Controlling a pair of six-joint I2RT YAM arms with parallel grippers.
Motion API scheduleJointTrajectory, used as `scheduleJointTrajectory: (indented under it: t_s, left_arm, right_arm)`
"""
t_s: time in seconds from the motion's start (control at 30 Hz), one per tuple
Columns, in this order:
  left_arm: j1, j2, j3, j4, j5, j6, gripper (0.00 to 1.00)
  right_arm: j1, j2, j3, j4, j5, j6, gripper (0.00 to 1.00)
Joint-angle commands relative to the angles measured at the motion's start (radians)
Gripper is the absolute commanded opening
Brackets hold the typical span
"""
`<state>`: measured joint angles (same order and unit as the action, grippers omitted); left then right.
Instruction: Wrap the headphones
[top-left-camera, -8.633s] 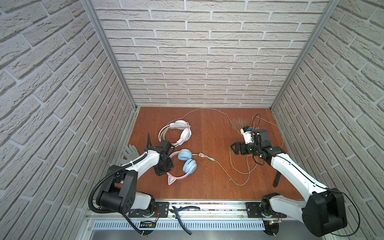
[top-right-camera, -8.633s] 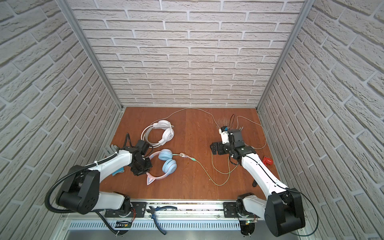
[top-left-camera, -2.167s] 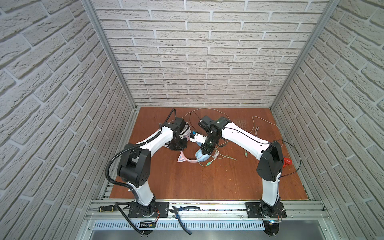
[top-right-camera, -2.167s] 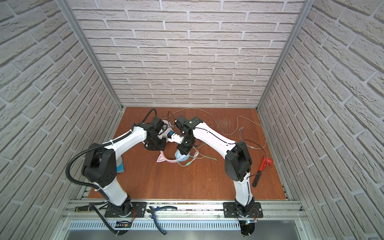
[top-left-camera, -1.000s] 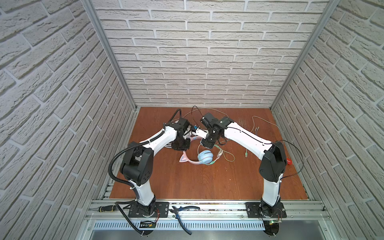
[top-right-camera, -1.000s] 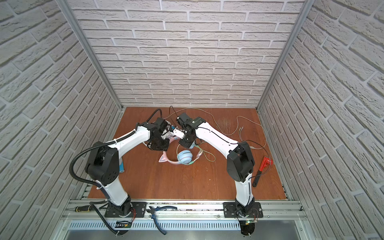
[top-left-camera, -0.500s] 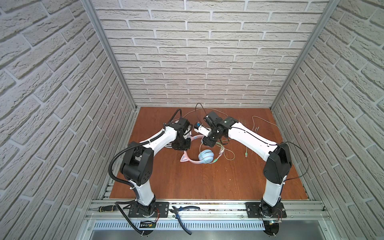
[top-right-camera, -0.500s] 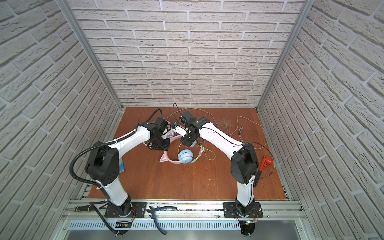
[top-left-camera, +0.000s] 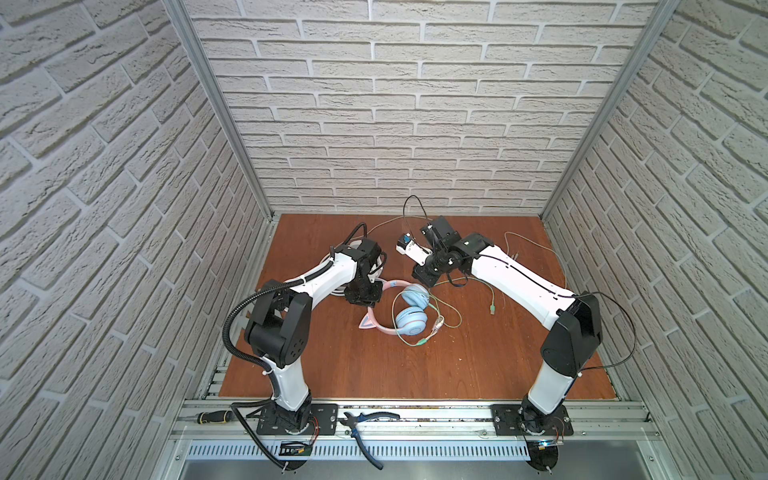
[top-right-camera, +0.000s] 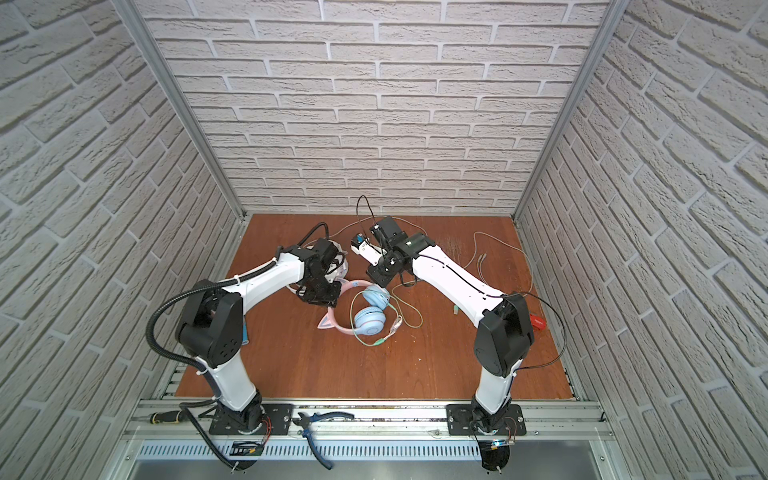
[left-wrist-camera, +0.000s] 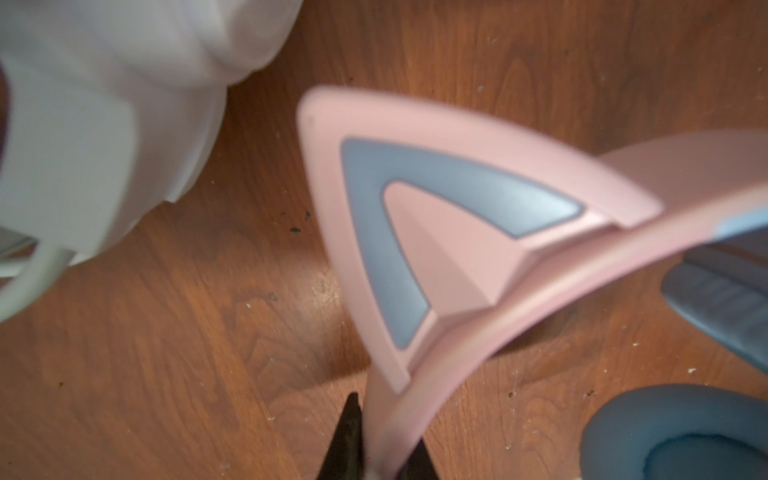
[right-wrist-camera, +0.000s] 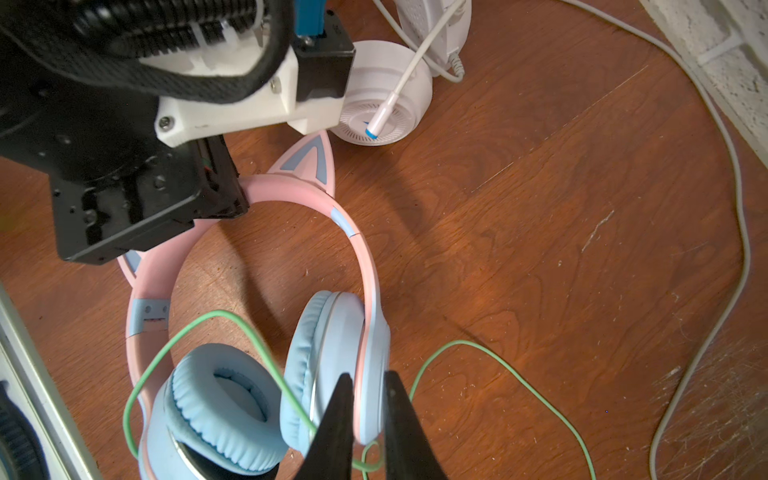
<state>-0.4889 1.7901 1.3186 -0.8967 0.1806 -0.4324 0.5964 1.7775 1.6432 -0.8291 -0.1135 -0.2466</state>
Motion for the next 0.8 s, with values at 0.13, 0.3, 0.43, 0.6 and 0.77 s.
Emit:
scheduleJointTrajectory:
  t_s: [0.13, 0.3, 0.43, 0.6, 0.77]
  left_arm:
    - [-0.007, -0.029, 0.021, -0.013, 0.049, 0.029, 0.0]
    - [-0.004, -0.048, 0.003, -0.01, 0.07, 0.039, 0.0]
    - [0.005, -0.06, -0.013, 0.005, 0.106, 0.048, 0.0]
    - [0.011, -0.072, -0.017, 0.016, 0.175, 0.083, 0.0]
    - [0.013, -0.074, -0.01, -0.004, 0.216, 0.138, 0.0]
  right_arm:
    - [-0.017, 0.042, 0.057, 0.001, 0.047, 0.027, 0.19]
    - [-0.09, 0.006, 0.025, 0.057, -0.051, 0.131, 0.23]
    - [-0.144, -0.054, -0.054, 0.093, -0.107, 0.17, 0.28]
    - [-0.231, -0.15, -0.21, 0.165, -0.186, 0.249, 0.32]
    - [-0.282, -0.242, -0.369, 0.238, -0.266, 0.297, 0.34]
